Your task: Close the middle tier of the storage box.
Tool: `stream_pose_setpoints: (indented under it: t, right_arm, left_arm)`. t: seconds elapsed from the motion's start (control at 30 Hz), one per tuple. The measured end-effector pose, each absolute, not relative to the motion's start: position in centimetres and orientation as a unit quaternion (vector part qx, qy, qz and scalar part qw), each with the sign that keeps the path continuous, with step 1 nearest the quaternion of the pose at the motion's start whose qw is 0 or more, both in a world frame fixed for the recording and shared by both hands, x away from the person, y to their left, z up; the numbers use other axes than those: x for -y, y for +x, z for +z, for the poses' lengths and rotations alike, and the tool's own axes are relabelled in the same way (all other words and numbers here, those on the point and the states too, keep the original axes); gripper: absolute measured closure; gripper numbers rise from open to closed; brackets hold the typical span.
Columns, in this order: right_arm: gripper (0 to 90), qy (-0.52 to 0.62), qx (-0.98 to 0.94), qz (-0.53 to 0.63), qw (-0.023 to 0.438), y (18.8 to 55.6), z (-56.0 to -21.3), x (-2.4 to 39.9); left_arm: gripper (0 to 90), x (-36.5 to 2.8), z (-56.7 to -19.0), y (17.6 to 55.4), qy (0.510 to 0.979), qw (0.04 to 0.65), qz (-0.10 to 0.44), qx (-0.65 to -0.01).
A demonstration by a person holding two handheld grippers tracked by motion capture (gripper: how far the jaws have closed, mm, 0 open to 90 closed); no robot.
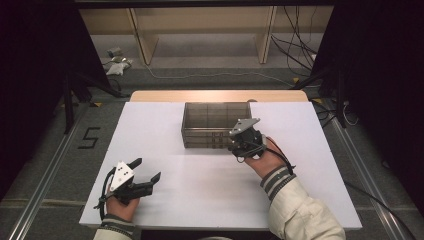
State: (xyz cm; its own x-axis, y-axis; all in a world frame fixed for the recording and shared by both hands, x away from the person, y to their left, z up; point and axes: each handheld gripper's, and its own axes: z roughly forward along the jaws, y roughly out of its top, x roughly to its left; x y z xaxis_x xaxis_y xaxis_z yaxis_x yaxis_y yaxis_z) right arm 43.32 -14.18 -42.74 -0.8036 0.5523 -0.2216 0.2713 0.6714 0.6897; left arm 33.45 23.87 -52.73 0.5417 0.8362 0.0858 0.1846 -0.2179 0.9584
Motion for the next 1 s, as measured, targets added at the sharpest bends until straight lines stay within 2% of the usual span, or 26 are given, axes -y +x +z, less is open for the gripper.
stream_pose_setpoints:
  t: [0.13,0.4,0.5,0.6,0.9,1.0]
  right_arm:
    - [52.2,0.222,-0.882,0.365,0.197,42.6,-42.6,15.6]
    - [39.0,0.22,-0.862,0.406,0.21,40.7,-42.7,18.5]
    - [33.0,0.22,-0.853,0.428,0.199,40.1,-42.8,19.8]
    - [31.5,0.221,-0.846,0.443,0.195,39.5,-43.1,21.0]
    - [17.0,0.24,-0.82,0.477,0.204,37.9,-44.9,24.3]
    - [15.6,0.248,-0.814,0.483,0.205,37.5,-45.6,25.2]
  left_arm:
    - [15.3,-23.8,-52.7,33.5,0.713,0.514,0.317,-0.356]
    - [15.3,-23.7,-52.7,33.5,0.714,0.515,0.315,-0.354]
    - [15.3,-23.5,-52.7,33.5,0.716,0.513,0.315,-0.352]
    - [15.3,-23.4,-52.7,33.5,0.718,0.514,0.314,-0.35]
    - [15.3,-23.4,-52.7,33.4,0.716,0.518,0.31,-0.349]
    - [15.3,-23.4,-52.7,33.4,0.716,0.518,0.31,-0.35]
